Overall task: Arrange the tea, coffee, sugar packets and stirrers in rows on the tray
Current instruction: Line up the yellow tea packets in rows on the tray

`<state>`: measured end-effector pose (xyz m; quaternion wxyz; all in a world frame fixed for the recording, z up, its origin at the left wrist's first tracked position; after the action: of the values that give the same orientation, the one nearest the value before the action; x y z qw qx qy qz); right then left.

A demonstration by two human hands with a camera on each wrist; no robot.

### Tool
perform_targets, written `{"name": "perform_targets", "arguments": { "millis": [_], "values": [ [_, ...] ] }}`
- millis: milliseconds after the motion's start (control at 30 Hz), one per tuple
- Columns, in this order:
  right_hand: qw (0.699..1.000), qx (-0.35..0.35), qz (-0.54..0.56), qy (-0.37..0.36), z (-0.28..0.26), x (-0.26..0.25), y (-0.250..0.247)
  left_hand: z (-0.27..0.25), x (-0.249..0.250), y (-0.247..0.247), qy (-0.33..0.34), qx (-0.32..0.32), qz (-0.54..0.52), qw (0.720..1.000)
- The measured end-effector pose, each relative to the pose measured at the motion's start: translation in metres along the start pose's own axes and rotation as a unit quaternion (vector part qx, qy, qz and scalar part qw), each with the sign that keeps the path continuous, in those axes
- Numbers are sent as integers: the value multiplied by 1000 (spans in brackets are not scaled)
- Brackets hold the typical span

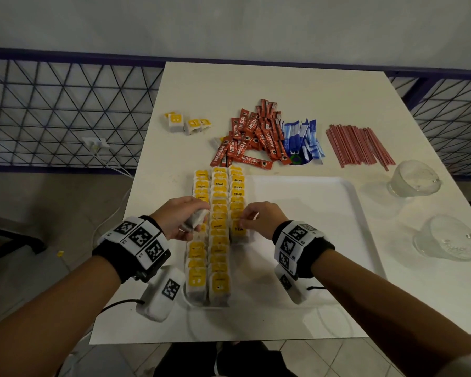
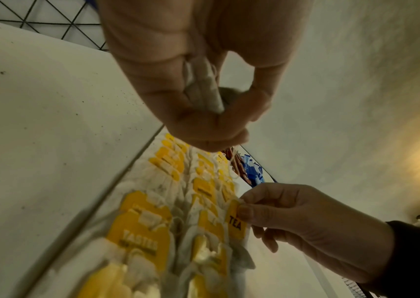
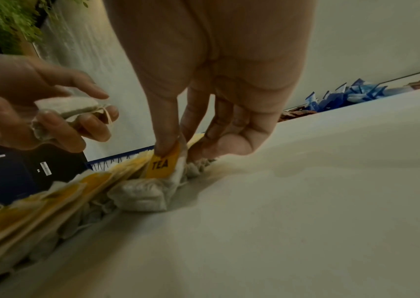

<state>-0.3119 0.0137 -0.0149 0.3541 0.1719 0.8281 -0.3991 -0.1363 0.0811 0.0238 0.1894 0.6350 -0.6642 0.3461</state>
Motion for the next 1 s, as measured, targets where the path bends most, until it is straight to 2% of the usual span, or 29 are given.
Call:
{"name": "perform_targets", "arguments": {
  "millis": [400,567,700,833,933,1000],
  "values": [
    [1000,-7,-4,17,-2,-4,5,-4,-9,7,-8,-24,-10,1000],
    [999,1,-20,38,0,-4,4,-5,-10,14,-20,-48,-71,996],
    [999,15,-12,25,-4,-7,-3,-7,-8,18,-28,-83,-138,986],
    [996,-51,68,-7,-16,-17,-11,-10,-5,23,-25,-100,-171,980],
    [991,-95,99,10,-23,-19,-11,-11,-3,31,-28,-100,-175,979],
    [989,-97,109,26,-25,-18,-7,-13,-2,38,-27,-111,-174,978]
  ]
}}
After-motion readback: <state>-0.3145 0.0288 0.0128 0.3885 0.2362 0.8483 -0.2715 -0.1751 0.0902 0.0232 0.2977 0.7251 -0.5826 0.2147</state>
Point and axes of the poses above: each hand's wrist, its own z-axis towards the middle knuckle, its own y-axis out of the palm, x = y × z, the point moved 1 cm from there along z, towards the middle knuckle, and after that the axes turned 8 degrees about z, right-handed, at the moved point
